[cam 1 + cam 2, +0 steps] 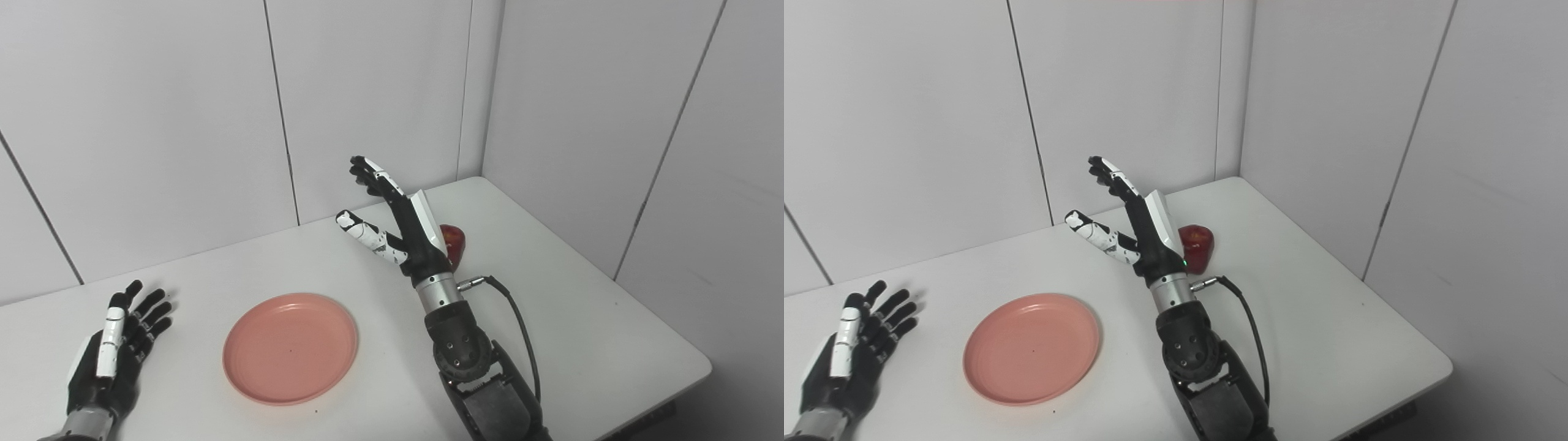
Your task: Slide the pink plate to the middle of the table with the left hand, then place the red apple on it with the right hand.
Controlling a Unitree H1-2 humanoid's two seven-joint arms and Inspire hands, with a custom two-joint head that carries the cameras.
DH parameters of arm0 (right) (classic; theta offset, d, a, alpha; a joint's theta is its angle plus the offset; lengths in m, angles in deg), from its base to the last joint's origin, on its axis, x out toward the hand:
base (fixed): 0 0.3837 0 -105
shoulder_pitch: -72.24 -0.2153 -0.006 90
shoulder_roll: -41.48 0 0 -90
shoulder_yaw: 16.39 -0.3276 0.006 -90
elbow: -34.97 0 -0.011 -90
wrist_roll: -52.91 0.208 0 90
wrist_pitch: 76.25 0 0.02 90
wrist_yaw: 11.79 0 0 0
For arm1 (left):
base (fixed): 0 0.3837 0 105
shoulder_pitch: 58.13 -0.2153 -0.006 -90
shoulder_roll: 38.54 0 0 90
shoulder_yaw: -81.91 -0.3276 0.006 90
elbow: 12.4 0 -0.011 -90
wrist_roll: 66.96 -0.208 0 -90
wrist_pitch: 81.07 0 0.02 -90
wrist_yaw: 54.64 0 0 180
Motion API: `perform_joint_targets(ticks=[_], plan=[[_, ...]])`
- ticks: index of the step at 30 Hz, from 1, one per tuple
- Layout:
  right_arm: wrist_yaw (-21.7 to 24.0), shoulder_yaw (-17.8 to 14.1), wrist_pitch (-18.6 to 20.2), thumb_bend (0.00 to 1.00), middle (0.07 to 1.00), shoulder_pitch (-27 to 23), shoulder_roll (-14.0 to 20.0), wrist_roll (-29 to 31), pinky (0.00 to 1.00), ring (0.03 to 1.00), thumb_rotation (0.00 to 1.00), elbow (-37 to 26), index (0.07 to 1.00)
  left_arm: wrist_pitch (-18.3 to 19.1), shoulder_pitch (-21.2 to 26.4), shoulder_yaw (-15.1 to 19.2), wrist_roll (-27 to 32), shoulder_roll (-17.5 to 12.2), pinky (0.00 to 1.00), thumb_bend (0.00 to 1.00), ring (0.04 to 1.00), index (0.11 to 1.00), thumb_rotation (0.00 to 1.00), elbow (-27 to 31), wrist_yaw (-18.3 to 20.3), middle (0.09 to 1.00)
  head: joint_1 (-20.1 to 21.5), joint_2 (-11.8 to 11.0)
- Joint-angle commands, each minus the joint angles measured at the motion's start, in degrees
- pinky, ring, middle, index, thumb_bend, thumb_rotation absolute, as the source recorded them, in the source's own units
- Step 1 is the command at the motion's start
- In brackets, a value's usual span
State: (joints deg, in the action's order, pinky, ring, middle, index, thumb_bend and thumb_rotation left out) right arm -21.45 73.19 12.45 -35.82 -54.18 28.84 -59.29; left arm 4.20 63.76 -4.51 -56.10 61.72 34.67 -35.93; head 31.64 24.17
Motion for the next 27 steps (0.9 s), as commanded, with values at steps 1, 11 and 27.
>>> perform_joint_targets(ticks=[1,11,27], plan=[[0.5,0.4,2.7,0.84,0.836,-3.2,1.6,-3.7,0.79,0.836,0.91,-1.0,0.837,2.8,-1.9,-0.5,-0.6,0.3,0.89,0.61,0.871,0.943,0.87,-3.0,-1.0,0.875,-0.1,0.1],[0.6,2.0,9.2,0.89,0.812,-5.3,6.5,-17.1,0.8,0.802,0.93,0.0,0.802,3.4,-2.4,-1.0,-0.9,0.3,0.88,0.64,0.871,0.946,0.88,-1.3,-1.1,0.884,-0.3,0.1],[0.1,4.1,10.6,0.87,0.765,-5.8,14.1,-29.2,0.83,0.767,0.9,5.1,0.778,3.1,-2.6,-1.4,-0.9,0.0,0.88,0.63,0.868,0.939,0.88,-1.4,-1.3,0.877,-0.4,0.1]])
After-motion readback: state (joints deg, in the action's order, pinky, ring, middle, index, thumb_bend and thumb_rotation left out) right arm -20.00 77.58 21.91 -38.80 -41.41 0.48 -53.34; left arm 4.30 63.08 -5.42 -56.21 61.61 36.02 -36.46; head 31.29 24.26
